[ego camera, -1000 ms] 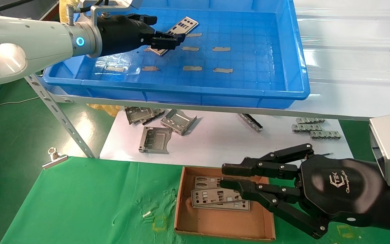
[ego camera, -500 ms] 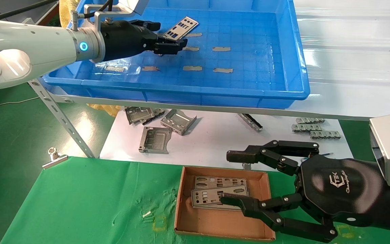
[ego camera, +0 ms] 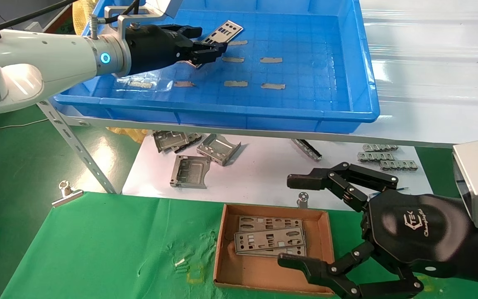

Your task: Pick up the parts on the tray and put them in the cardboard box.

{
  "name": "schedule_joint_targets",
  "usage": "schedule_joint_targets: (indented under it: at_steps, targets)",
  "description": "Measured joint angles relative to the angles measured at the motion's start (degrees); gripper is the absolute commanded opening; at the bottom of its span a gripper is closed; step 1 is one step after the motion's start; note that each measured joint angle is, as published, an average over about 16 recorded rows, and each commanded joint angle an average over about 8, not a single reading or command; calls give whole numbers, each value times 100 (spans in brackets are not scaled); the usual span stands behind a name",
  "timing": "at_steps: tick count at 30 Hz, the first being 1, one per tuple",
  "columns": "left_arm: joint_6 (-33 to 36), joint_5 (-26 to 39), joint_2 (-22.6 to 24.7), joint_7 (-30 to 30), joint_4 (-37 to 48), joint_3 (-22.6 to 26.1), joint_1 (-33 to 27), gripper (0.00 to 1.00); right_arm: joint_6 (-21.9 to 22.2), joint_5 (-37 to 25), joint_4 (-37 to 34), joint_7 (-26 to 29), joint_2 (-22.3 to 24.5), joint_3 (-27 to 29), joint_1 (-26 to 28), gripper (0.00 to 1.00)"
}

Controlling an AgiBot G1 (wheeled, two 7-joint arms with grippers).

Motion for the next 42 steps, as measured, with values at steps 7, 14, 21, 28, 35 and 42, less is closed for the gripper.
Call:
schedule_joint_targets:
  at_steps: [7,14,21,28,35,42]
  targets:
    - [-27,-105,-1,-35,-40,99,12,0,0,0,0,0,0,0,0,100]
    - [-46,-221,-7,-55,-68,184,-9,0,0,0,0,0,0,0,0,100]
    - [-10,-384,-27,-64,-62,214,-107,0,0,0,0,0,0,0,0,100]
    - [177,-559,-66,-50,-5,199,-263,0,0,0,0,0,0,-1,0,100]
    - [774,-709,-193,36,52,173,-394,0,0,0,0,0,0,-1,0,100]
    - [2112,-890,-509,298,-3,126,-411,0,0,1,0,0,0,-1,0,100]
